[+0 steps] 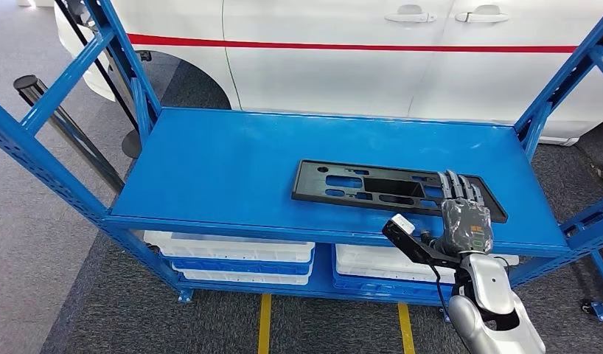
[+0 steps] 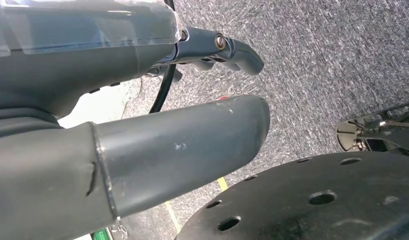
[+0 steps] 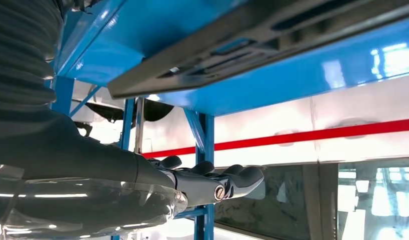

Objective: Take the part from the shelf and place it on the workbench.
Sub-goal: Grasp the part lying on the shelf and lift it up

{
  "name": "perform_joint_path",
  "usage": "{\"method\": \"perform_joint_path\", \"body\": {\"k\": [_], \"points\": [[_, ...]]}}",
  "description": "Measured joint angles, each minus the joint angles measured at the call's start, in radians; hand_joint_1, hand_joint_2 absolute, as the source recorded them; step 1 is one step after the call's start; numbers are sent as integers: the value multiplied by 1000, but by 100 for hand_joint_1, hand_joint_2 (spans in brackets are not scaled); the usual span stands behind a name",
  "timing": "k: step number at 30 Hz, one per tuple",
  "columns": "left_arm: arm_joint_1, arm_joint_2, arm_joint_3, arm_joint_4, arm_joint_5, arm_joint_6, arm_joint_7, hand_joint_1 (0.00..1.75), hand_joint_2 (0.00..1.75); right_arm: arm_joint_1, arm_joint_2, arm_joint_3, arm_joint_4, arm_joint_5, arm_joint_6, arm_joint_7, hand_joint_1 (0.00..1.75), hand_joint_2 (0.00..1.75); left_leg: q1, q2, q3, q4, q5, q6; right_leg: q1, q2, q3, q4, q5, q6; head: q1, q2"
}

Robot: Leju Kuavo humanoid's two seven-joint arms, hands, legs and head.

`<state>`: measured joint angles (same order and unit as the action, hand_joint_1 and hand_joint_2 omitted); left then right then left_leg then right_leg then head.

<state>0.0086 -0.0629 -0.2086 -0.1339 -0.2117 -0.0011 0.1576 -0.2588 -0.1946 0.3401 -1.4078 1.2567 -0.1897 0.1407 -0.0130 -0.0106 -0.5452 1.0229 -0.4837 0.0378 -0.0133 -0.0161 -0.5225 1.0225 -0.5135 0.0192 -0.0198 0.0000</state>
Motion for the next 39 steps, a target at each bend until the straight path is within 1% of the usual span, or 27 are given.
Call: {"method": "perform_joint_path", "body": {"k": [6,12,22,29,30,33,34,39], "points": [[-4,1,-10,0,-7,-1,0,0,0,-58,40,21,53,21,18,46,0,175,0,0,0,0,0,0,0,0,0,0,0,0,0,0],[-7,1,-14,0,-8,-1,1,0,0,-92,76,51,130,45,27,71,0,175,0,0,0,0,0,0,0,0,0,0,0,0,0,0],[-9,1,-14,0,-8,0,5,0,0,-120,120,97,231,70,44,84,0,175,0,0,-1,0,0,0,0,0,-1,0,0,0,0,0],[-9,1,-14,0,-8,0,8,0,0,-129,136,110,264,71,46,84,0,175,0,0,-1,0,0,0,0,0,-1,0,0,0,0,0],[-9,1,-14,0,-8,0,11,0,0,-132,139,111,268,72,45,84,10,175,0,0,-1,0,0,0,0,0,-1,0,0,0,0,0],[-9,1,-14,0,-8,1,23,0,0,-140,153,112,286,71,35,87,141,175,0,0,-1,0,0,0,0,0,-1,0,0,0,0,0],[-9,1,-14,0,-8,1,27,0,0,-141,158,112,294,68,29,89,175,175,0,0,-1,0,0,0,0,0,-1,0,0,0,0,0],[-9,1,-14,0,-5,3,34,0,0,-140,190,113,323,45,-4,83,175,175,0,0,-1,0,0,0,0,0,-1,0,0,0,0,0]]}}
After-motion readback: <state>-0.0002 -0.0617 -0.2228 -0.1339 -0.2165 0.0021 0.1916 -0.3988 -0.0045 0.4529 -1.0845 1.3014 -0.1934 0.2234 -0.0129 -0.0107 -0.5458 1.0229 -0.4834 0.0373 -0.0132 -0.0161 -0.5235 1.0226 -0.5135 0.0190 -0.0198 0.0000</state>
